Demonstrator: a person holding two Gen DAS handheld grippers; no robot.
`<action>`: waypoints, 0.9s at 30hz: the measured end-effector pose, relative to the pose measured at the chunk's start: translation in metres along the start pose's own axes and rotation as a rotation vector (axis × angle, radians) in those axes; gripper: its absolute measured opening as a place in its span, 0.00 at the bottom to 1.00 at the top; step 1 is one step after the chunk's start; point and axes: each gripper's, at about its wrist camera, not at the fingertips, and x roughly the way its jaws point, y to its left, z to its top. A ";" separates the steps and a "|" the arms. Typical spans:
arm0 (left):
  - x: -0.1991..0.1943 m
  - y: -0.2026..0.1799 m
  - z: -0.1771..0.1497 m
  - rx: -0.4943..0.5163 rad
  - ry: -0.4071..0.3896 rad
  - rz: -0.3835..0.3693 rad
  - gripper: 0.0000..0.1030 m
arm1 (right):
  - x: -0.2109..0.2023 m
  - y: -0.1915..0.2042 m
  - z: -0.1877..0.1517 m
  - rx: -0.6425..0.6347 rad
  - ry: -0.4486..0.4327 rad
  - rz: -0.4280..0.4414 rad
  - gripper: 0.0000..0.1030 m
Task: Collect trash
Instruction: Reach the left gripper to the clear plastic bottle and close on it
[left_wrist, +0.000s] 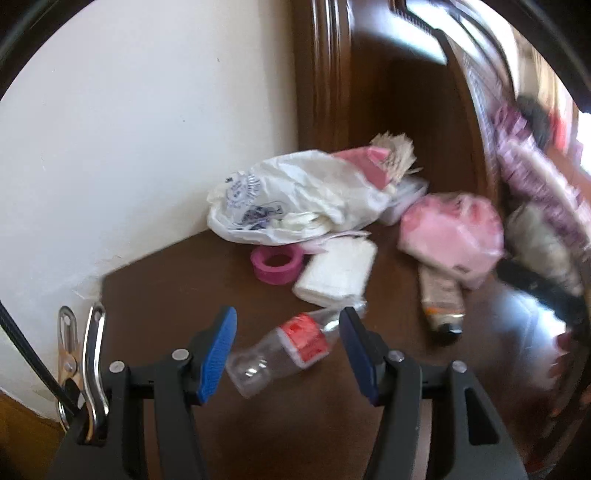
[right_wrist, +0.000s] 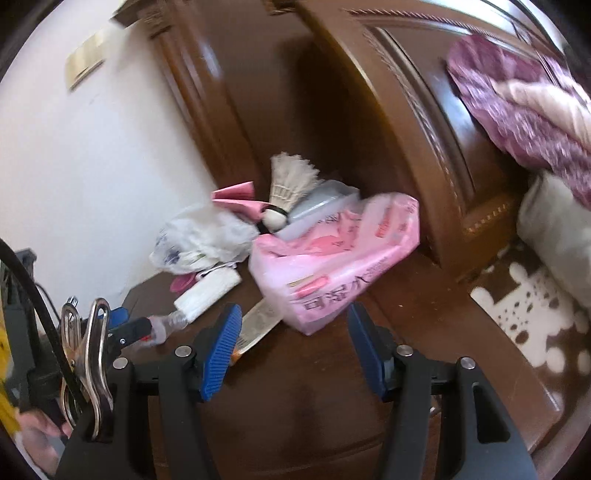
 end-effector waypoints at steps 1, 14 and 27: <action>0.004 -0.002 0.001 0.021 0.017 0.015 0.59 | 0.001 -0.003 0.001 0.016 0.008 0.007 0.59; -0.011 0.020 -0.008 0.130 0.063 -0.124 0.66 | 0.034 0.069 -0.008 -0.178 0.183 0.081 0.59; -0.010 0.020 -0.027 0.203 0.088 -0.262 0.29 | 0.067 0.098 -0.013 -0.060 0.295 0.190 0.60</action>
